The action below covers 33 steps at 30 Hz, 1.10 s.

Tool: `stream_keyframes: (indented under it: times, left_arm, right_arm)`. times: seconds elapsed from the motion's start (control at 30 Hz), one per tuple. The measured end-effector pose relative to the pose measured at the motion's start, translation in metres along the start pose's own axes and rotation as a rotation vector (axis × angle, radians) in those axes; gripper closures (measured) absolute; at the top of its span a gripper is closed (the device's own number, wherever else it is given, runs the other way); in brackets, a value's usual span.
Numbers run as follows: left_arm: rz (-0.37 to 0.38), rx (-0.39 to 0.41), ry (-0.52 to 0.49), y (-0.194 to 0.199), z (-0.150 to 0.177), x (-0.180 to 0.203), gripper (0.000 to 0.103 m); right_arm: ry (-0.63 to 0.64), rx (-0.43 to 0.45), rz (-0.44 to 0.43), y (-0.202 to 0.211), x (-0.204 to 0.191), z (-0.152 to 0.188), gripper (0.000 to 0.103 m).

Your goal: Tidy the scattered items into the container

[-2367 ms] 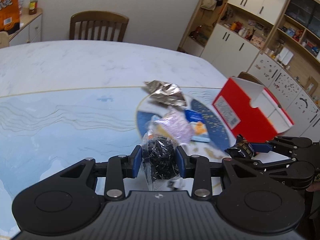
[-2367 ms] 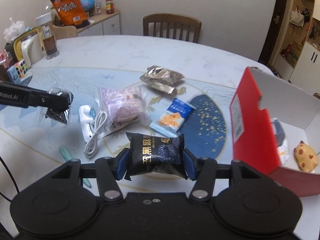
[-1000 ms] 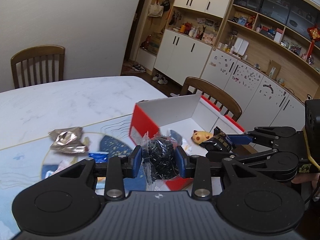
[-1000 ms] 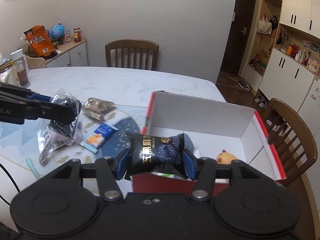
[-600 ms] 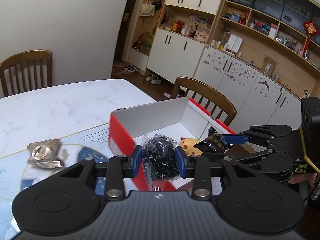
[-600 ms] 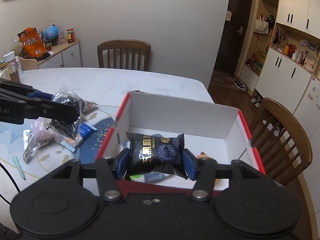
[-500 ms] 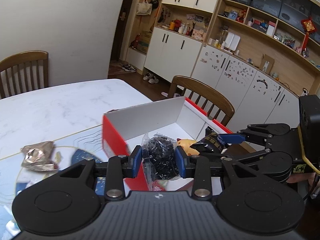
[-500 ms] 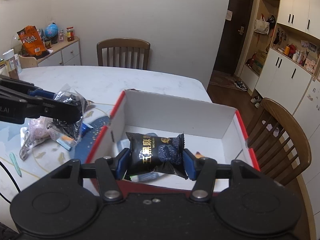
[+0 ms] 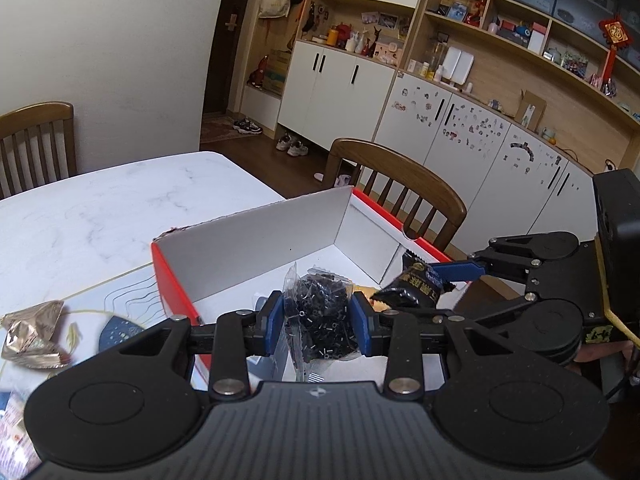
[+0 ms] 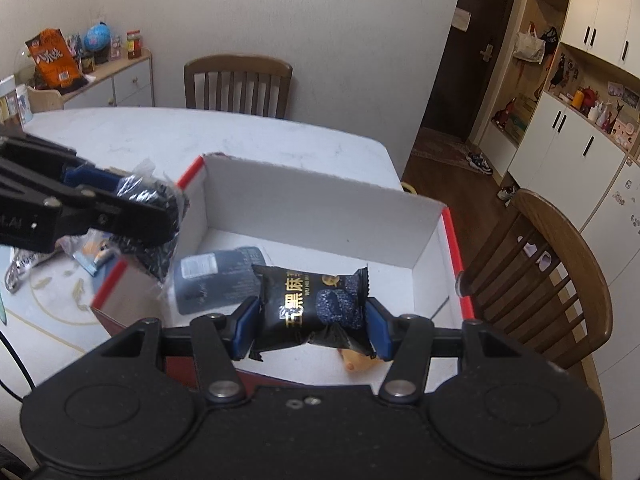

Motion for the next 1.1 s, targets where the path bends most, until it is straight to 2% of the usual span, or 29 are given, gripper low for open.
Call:
stream_keyframes:
  times: [0.57, 1.1]
  left_arm:
    - [-0.012, -0.096, -0.018, -0.070, -0.020, -0.015, 0.068]
    - [-0.018, -0.227, -0.050, -0.130, -0.017, -0.029, 0.068]
  right_arm:
    - [0.059, -0.063, -0.061, -0.030, 0.006, 0.003, 0.048]
    - [0.023, -0.215, -0.159, -0.061, 0.005, 0.014, 0.048]
Point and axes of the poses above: each gripper's, at about its wrist camera, not at the fingertips, and y roughly against the way its jaws point, x to its right, z to its underside, the point moved 10 cm from there along -y, roughly the way its jaws point, and after that the axes turned 8 degrees about z, right-handed, at the moved point
